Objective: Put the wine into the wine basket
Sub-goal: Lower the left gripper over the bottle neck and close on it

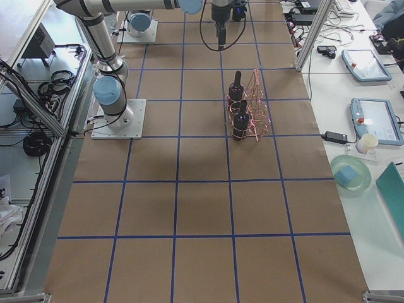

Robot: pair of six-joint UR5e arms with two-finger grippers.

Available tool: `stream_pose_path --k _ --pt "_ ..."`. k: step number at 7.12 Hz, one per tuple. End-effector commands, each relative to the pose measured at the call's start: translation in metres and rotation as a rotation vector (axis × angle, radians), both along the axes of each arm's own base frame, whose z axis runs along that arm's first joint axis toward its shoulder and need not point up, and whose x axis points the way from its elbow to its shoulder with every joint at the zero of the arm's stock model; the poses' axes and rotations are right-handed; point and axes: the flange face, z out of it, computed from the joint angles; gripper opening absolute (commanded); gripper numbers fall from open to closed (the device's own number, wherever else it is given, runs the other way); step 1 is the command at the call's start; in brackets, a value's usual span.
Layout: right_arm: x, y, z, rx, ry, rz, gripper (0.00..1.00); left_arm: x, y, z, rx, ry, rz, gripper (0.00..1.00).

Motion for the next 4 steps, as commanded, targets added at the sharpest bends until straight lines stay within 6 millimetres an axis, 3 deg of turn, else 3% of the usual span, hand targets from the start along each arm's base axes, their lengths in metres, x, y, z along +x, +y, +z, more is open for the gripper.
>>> stream_pose_path --k 1,2,3,4 --pt "-0.0007 0.0005 0.0004 0.001 0.002 0.002 0.99 -0.0003 0.0015 -0.0013 0.015 0.003 0.000 0.59" --pt "0.0003 0.0001 -0.0002 0.001 -0.001 0.002 0.99 -0.0003 0.0015 -0.0013 0.015 0.004 0.001 0.55" --pt "0.0006 -0.0001 -0.0001 0.000 -0.004 0.002 0.99 -0.0001 0.0029 -0.0029 0.031 0.002 0.001 0.42" --pt "0.0005 -0.0001 -0.0001 0.000 -0.003 0.002 0.99 0.0025 0.0046 -0.0023 0.044 -0.025 0.004 0.04"
